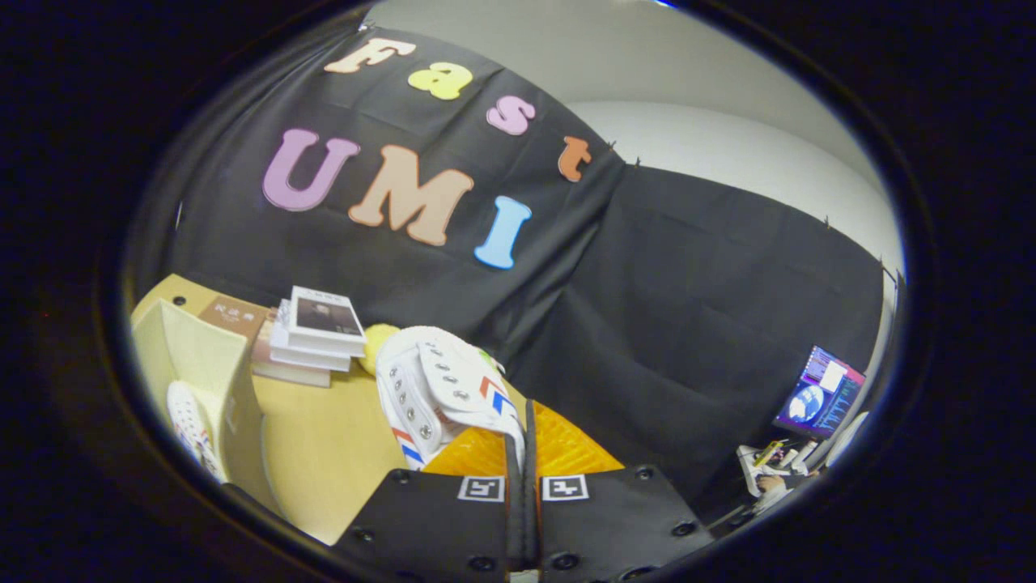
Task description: Open the storage box then place both shoes into the box .Put the left shoe in first, then the right shoe, with the right side of both shoes facing outward in a uniform manner.
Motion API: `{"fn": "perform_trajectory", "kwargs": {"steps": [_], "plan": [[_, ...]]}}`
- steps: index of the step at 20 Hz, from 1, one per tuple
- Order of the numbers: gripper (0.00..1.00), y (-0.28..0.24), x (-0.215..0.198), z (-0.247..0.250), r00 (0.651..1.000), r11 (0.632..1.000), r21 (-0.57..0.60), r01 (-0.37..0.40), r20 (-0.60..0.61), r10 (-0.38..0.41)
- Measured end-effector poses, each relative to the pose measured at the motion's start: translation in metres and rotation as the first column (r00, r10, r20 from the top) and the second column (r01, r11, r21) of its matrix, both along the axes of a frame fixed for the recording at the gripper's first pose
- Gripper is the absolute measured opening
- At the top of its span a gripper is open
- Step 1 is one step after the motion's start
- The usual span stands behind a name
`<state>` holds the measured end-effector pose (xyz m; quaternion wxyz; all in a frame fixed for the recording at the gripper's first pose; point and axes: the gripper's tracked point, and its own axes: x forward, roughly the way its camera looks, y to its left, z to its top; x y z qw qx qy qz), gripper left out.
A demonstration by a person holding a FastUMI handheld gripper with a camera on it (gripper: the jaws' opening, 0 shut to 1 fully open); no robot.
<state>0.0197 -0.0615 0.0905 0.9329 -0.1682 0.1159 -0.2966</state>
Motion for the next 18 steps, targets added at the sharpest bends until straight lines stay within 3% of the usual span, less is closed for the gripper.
{"fn": "perform_trajectory", "kwargs": {"steps": [5,11,18], "plan": [[0.03,0.084,0.005,0.040,0.981,0.982,0.052,-0.183,0.075,0.179],[0.03,0.189,0.026,0.024,0.928,0.926,0.083,-0.369,0.084,0.363],[0.03,0.246,0.052,-0.044,0.901,0.883,0.208,-0.420,-0.019,0.433]]}}
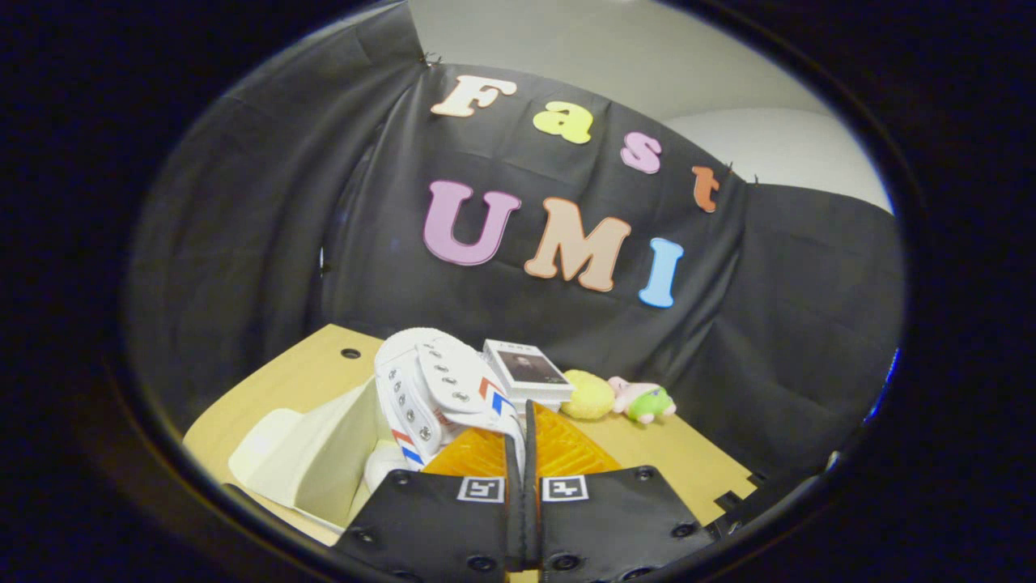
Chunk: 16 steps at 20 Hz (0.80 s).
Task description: Open the storage box then place both shoes into the box .Put the left shoe in first, then the right shoe, with the right side of both shoes facing outward in a uniform manner.
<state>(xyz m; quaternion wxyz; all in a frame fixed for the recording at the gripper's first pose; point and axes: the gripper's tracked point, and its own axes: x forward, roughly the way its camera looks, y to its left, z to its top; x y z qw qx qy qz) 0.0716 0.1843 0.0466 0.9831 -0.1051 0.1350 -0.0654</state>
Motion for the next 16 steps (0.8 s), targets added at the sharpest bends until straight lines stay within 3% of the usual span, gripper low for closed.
{"fn": "perform_trajectory", "kwargs": {"steps": [11,14,16], "plan": [[0.04,-0.008,0.009,-0.107,0.958,0.999,0.043,0.010,-0.285,0.003],[0.06,-0.006,0.009,-0.125,0.942,0.998,0.064,-0.012,-0.333,0.033],[0.13,-0.007,0.007,-0.129,0.935,0.997,0.076,-0.014,-0.354,0.040]]}}
